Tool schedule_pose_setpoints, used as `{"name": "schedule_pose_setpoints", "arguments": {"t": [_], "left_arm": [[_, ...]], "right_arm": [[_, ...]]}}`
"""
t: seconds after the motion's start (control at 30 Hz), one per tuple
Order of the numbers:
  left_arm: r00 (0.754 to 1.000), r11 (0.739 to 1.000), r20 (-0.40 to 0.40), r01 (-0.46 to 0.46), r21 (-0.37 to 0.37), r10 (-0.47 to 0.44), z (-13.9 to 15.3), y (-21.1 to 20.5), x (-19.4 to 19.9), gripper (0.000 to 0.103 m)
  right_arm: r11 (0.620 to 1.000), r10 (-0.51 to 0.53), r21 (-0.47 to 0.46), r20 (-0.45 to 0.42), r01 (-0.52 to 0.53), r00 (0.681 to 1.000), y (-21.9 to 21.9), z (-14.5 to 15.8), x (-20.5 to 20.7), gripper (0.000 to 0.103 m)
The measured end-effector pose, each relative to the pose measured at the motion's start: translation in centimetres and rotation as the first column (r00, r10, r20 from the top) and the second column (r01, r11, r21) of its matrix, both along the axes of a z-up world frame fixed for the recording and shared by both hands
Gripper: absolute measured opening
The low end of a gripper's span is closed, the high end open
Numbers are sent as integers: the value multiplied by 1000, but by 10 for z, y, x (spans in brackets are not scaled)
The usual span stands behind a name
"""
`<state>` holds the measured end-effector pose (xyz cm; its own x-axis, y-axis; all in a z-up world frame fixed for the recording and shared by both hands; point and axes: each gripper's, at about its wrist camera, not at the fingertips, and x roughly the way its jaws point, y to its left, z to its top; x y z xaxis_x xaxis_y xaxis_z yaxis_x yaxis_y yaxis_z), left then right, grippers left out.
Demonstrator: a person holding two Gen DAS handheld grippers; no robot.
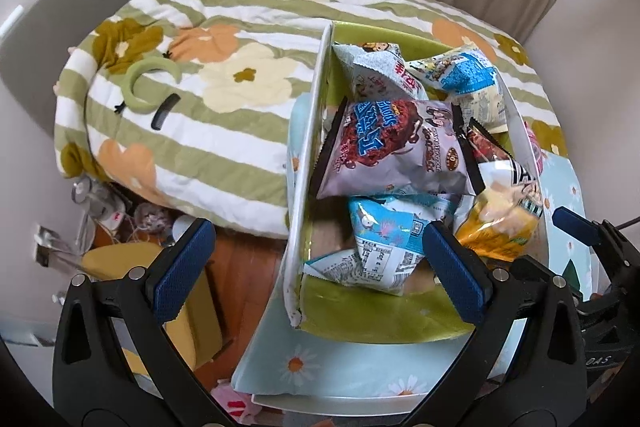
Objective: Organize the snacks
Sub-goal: 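Drop the chocolate packet into the green box while the right tool drops the TAIRE bag in, then move both tools back over the remaining pink packet and green bar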
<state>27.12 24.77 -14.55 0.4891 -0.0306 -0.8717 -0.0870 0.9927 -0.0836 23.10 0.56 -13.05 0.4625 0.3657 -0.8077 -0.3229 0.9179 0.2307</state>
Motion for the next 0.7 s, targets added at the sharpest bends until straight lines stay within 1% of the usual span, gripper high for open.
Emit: {"name": "schedule_pose_setpoints", "arguments": {"t": [0.1,0.2,0.4,0.53,0.7], "left_arm": [[1000,1000,13,17,-5,-17,4,-2,0,102],[999,999,34,32,8,-32,14,-11,-1,102],[994,998,93,58,18,-59,40,-38,-5,102],[987,995,127,92,30,-95,54,-72,-8,102],[975,985,140,166,47,-171,61,-135,-9,103]], "right_arm": [[1000,-21,-2,4,21,1000,-2,4,-5,103],[999,-36,3,13,36,999,-7,10,-10,103],[998,-66,26,76,65,995,-29,35,-23,103],[996,-84,24,115,81,990,-57,51,-33,103],[991,-135,6,108,135,985,-110,56,-47,103]]}}
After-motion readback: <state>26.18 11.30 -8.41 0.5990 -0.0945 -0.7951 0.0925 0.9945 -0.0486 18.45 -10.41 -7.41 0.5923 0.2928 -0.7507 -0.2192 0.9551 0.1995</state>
